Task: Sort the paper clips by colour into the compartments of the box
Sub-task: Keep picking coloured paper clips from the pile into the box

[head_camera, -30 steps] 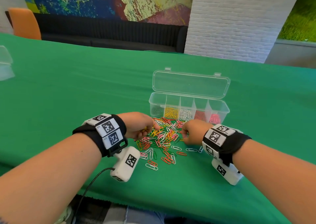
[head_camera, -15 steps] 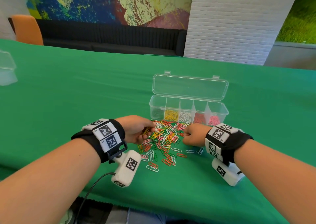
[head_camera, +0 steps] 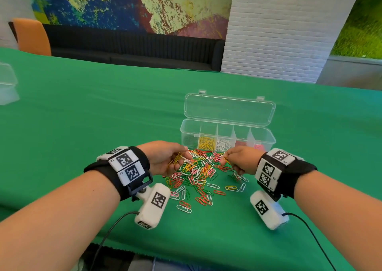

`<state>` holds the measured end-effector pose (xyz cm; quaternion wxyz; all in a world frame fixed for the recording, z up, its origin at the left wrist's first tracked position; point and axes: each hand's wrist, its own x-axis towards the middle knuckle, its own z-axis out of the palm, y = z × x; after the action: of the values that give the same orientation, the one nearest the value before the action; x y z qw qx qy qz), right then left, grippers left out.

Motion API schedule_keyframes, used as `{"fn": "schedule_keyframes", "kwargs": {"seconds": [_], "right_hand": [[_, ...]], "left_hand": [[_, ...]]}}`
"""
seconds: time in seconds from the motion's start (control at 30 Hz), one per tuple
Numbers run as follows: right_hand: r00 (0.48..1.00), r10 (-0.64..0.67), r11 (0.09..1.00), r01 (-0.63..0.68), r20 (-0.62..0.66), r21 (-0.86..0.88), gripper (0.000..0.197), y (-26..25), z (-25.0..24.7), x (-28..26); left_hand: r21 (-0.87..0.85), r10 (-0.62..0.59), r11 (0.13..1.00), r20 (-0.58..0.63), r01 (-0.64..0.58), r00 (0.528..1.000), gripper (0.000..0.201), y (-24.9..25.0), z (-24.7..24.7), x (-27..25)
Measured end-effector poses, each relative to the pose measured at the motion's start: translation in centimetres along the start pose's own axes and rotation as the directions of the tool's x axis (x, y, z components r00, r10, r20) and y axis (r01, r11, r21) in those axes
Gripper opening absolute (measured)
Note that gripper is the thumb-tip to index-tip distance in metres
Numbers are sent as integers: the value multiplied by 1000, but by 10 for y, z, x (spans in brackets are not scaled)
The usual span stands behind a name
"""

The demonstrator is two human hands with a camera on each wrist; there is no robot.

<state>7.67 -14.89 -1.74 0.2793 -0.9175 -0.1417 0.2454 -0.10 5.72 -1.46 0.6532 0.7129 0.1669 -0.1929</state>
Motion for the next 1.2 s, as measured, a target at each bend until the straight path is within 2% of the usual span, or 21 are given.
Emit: {"fn": "schedule_keyframes", "kwargs": {"seconds": [0.07,0.13,0.27,0.37,0.5,0.7,0.87,0.97,1.2], "right_hand": [[995,95,977,-90,-19,193,29,-1,-6,4],[988,154,928,-154,28,338,24,-1,-13,5],[972,159,829,-228,174,511,19,-4,-27,5],[972,125,728,-227,200,647,31,-16,-39,7],[982,77,510,-186,171,840,48,-34,-52,23],[990,127,367,-105,62,924,61,-54,-60,60],[977,214,349,-85,9,933,66,-62,-58,91],[982,188,318,-87,27,944,68,-59,-54,103],[987,158,383,-48,-15,922,71,-53,-48,108]], "left_hand": [[-80,-1,997,-5,0,1000,27,3,-3,2],[-161,-10,987,-16,7,1000,29,6,-3,5],[-301,-1,954,-38,-10,999,41,15,0,10],[-358,33,933,-37,-44,999,52,27,1,16],[-408,88,908,-44,-98,995,55,50,8,27],[-401,107,909,-36,-112,994,56,83,20,61],[-393,79,915,-62,-97,995,56,97,26,87],[-337,66,938,-75,-88,995,50,100,29,100],[-158,81,983,-115,-98,990,50,99,34,110]]}}
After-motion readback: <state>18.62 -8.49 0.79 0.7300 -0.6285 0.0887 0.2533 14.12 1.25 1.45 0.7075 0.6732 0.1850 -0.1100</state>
